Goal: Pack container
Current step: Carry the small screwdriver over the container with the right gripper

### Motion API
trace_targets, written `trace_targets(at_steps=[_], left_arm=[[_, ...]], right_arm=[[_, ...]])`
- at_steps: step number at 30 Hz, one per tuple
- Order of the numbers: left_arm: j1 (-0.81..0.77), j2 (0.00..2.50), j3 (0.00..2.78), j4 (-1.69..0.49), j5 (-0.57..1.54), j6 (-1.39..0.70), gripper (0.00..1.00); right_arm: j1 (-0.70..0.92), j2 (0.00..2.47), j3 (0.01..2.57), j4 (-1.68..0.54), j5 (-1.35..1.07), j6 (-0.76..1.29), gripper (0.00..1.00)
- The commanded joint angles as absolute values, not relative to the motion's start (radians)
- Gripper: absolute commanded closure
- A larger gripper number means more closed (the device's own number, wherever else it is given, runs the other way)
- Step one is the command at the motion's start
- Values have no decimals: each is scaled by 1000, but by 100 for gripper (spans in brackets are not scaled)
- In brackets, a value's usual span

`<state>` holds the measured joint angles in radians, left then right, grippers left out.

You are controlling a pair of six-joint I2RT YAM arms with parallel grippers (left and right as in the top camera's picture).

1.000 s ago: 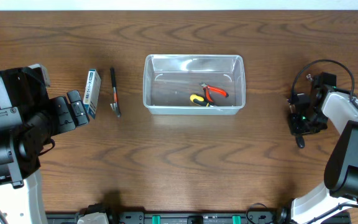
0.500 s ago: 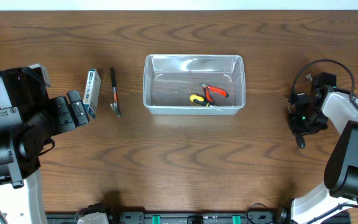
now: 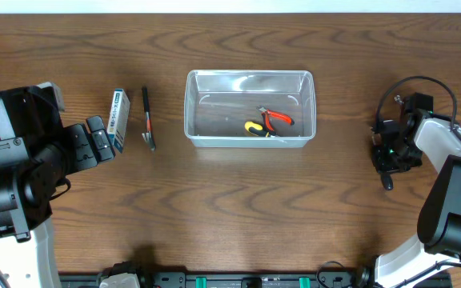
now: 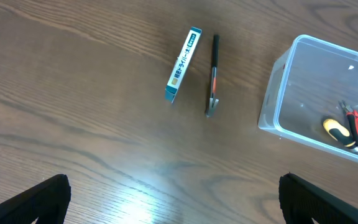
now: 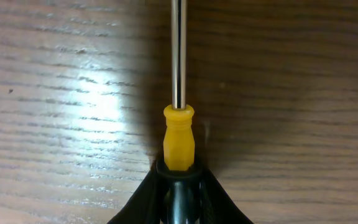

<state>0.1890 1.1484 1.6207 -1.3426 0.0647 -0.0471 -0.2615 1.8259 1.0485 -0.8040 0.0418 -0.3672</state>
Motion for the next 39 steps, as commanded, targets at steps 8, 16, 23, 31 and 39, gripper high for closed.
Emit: trace_targets(at_steps=[8,16,23,31,39], left_arm=[[194,1150,1639,-1346,67,-30,2],[194,1151,1639,-1346,67,-30,2],[194,1151,1639,-1346,67,-30,2],[194,1150,1639,-1346,67,-30,2],[194,1150,1639,-1346,67,-30,2]], right_arm=[[-134,1845,1442,-1116,-8,-213,99],[77,1845,1890,-1280,-5,-254,99],[317,1872,1920,-1259,-49,-671,99],[459,1998,1920,-1079,-101,-921,99],[467,2215,1920,-1078,-255,-943,99]])
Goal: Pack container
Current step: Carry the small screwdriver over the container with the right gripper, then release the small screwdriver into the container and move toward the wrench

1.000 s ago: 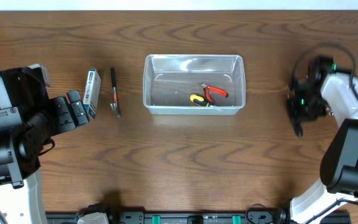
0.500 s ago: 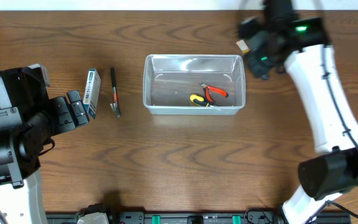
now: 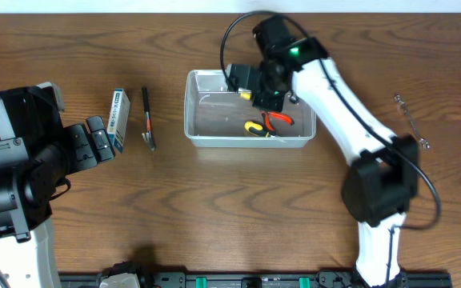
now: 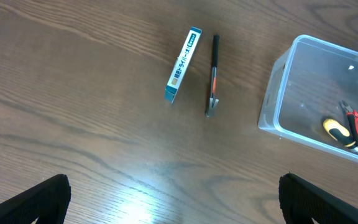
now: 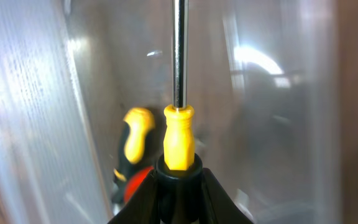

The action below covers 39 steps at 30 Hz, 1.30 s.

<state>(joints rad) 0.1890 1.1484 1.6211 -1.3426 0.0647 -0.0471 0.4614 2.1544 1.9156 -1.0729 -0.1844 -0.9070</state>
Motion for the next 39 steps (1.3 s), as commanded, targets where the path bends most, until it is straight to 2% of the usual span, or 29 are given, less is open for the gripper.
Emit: trace_targets(at_steps=[1,5,8,9,11,13,14,16,20,22,24,26,29,34,39], left_arm=[[194,1150,1639,-1346,67,-30,2],[194,1150,1639,-1346,67,-30,2],[194,1150,1639,-1346,67,-30,2],[194,1150,1639,-1346,67,-30,2],[194,1150,1639,-1346,67,-30,2],[194,1150,1639,-1347,67,-30,2],[194,1150,1639,-1348,67,-30,2],[194,1150,1639,-1353,67,-30,2],[194,1150,1639,-1354,67,-30,2],[194,1151,1639,-1354,67,-30,2],[194,1150,1639,-1354,67,-30,2],[194,1151,1639,-1354,67,-30,2],[194,1151,1639,-1354,67,-30,2],[194,1151,1639,-1354,67,-30,2],[194,1150,1639,-1354,67,-30,2]], right_arm=[[468,2236,1920,-1079,-255,-943,99],[468,2283,1920,-1081,-251,-943,97],[468,2289,1920,-1080,-251,-943,67],[468,2289,1920,-1080,-249,-943,62],[468,2289,1921,-1079,-233,-943,44],[468,2289,1921,-1081,-212,-929,36],[468,2289,1921,-1081,-200,-915,27],[467,2283,1927,-1082,-173,-878,21],[463,2228,1985,-1097,-70,-761,19],[460,2174,2052,-1122,46,-633,19],[451,2114,2121,-1164,121,-591,27],[431,2046,2181,-1196,146,-580,27],[360,1933,2236,-1208,196,-525,1],[118,1800,2246,-1302,210,-405,1],[-164,1815,2225,-1451,94,-341,1]])
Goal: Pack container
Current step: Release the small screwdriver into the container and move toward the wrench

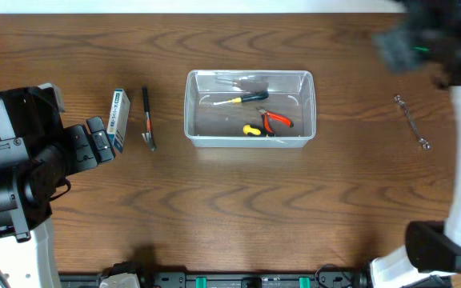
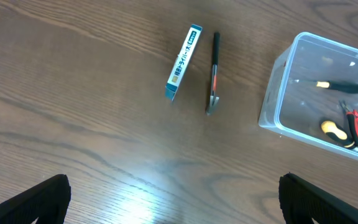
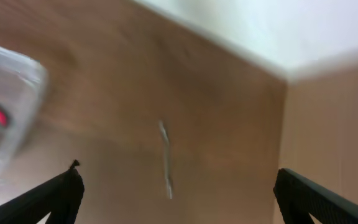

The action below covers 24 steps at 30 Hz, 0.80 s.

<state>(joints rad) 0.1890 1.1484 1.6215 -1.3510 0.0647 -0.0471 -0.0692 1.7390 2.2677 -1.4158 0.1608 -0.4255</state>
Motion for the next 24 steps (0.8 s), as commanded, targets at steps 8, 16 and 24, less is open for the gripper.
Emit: trace_targets(at_steps=[8,16,24], left_arm=[[194,1150,1639,-1354,67,-30,2],[194,1150,1639,-1357,67,-30,2],[194,1150,1639,-1357,67,-30,2]], right_arm=[[-372,1971,2117,-1460,52,-364,1],[-379,2178,2079,-1397,52,-458,1],[-379,2358,2079,-1363,79,-457,1]])
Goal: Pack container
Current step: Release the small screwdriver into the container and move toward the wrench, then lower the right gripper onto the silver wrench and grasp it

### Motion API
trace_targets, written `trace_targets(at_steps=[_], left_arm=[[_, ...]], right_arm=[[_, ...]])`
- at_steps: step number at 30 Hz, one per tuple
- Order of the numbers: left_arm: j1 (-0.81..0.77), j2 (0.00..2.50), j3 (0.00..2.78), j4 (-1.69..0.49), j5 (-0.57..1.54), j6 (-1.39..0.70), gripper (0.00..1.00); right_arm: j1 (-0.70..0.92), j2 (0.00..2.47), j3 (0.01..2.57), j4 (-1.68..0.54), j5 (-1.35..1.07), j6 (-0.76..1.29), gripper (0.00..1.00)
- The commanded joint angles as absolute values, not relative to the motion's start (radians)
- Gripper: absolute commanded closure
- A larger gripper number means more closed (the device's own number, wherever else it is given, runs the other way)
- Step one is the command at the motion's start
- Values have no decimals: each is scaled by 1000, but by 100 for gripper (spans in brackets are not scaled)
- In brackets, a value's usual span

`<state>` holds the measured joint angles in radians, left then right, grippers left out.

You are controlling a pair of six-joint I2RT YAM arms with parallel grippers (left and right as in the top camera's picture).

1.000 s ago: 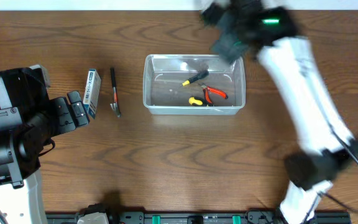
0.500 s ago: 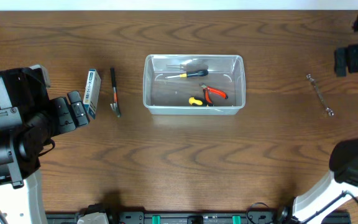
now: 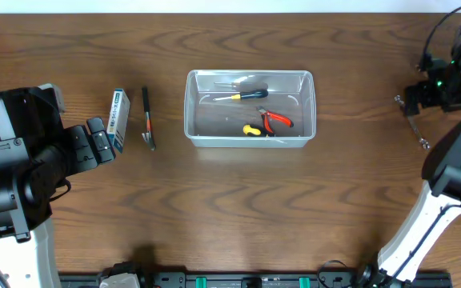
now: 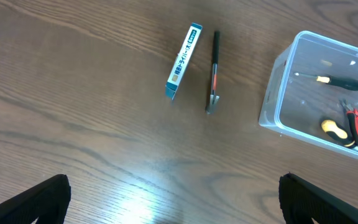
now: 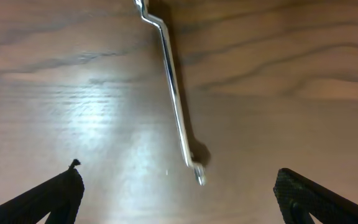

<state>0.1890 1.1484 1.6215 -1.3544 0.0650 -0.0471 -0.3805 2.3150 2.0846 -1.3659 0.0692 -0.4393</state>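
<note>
The clear plastic container [image 3: 250, 78] stands mid-table and holds a yellow-handled screwdriver [image 3: 242, 95] and red-and-yellow pliers [image 3: 269, 122]. A thin silver wrench [image 3: 412, 122] lies on the table at the right; in the right wrist view the wrench [image 5: 173, 93] is just beyond my right gripper [image 5: 176, 198], which is open and empty above it. Left of the container lie a blue-and-white box [image 3: 119, 119] and a black pen-like tool [image 3: 147, 118]. My left gripper [image 4: 174, 199] is open and empty, well short of the box [image 4: 183, 62] and tool [image 4: 214, 73].
The table's far edge [image 3: 230, 10] meets a white wall. The left arm's body [image 3: 14, 168] fills the near left. The right arm [image 3: 446, 192] runs along the right edge of the table.
My right gripper has moved from high over the far right corner down to just above the silver wrench. Left arm, container and its contents are unchanged.
My right gripper was shut on the yellow-handled screwdriver at the table's right side. Then it held the screwdriver inside the container. After that the screwdriver lay in the container and the gripper was open, far right. Now it hangs open over the wrench.
</note>
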Motion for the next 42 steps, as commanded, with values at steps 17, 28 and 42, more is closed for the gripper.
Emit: trace_targets(at_steps=[17,28,42], left_arm=[[194,1151,1639,-1345,67,-30,2],[194,1151,1639,-1345,67,-30,2],[194,1151,1639,-1345,67,-30,2]], right_arm=[[-379,2454,2078,-1295,89,-466,11],[-380,2454,2003,-1235,77,-488,10],[-380,2454,1894,-1181,70,-475,32]])
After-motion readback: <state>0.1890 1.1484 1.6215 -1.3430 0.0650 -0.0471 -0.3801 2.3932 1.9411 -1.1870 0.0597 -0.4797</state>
